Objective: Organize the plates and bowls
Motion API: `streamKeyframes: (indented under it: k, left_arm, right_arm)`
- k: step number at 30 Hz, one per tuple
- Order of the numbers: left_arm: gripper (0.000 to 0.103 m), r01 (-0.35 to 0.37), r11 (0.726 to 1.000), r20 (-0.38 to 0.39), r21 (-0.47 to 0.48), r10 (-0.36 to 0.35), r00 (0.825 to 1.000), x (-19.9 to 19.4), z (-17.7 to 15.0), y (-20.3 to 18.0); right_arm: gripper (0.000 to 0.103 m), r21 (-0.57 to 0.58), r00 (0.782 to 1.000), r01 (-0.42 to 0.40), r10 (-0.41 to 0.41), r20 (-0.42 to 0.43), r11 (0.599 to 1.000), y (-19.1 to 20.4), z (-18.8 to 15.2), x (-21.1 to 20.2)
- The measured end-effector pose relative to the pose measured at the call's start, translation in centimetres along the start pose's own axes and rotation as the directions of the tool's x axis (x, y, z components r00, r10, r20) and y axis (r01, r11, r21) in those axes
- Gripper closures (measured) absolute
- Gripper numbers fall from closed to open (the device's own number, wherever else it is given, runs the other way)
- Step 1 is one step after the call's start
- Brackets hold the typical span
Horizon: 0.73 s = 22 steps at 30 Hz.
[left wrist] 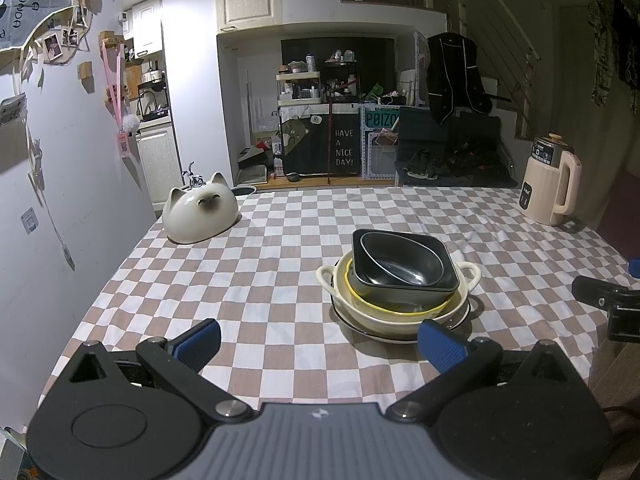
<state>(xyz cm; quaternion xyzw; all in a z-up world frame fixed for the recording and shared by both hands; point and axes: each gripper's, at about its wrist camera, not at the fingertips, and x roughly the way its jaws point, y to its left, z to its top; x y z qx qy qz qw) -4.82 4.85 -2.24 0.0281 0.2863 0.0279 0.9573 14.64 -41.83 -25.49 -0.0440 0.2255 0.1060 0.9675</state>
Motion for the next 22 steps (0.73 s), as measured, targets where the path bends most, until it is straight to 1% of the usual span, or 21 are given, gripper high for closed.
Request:
streamKeyframes:
  k: [22]
  left_arm:
    - [0.0, -0.014, 1.0, -0.001, -0.003, 0.014, 1.0, 0.05, 0.11, -0.13]
  right_arm:
    - [0.0, -0.002, 1.0, 0.008, -0.008, 0.006, 1.0, 0.23, -0.06, -0.06]
